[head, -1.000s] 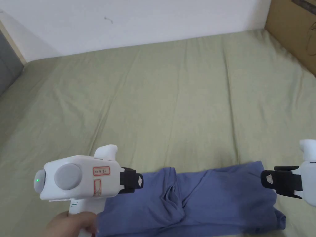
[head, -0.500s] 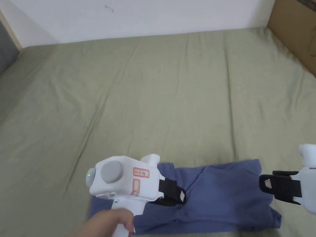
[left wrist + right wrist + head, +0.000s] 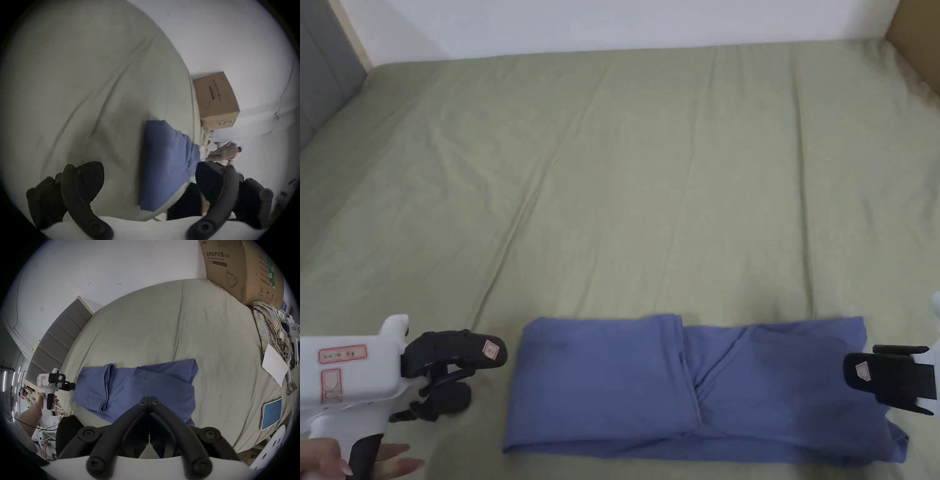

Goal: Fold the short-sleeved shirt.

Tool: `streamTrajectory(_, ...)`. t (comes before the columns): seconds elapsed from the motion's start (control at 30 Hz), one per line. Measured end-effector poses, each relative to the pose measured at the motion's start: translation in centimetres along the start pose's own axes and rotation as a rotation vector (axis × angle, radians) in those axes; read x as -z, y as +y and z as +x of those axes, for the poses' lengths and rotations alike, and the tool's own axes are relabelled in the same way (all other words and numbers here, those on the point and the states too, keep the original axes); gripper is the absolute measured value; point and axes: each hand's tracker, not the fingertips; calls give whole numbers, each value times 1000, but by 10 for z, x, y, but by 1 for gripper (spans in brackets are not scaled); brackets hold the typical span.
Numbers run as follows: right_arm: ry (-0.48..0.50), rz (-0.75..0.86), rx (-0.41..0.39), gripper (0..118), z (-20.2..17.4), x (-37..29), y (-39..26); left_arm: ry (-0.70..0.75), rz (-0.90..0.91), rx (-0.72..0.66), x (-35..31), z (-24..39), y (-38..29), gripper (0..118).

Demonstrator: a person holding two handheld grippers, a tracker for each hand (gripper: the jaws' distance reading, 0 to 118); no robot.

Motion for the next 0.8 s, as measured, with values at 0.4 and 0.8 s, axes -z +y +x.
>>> streamTrajectory(0.4, -30, -55, -45, 0, -18, 10, 9, -461, -254, -80, 103, 5, 3, 79)
streamTrajectory(0.8, 39, -23, -49, 0, -24, 9, 16, 730, -36, 777, 58, 139, -36, 7)
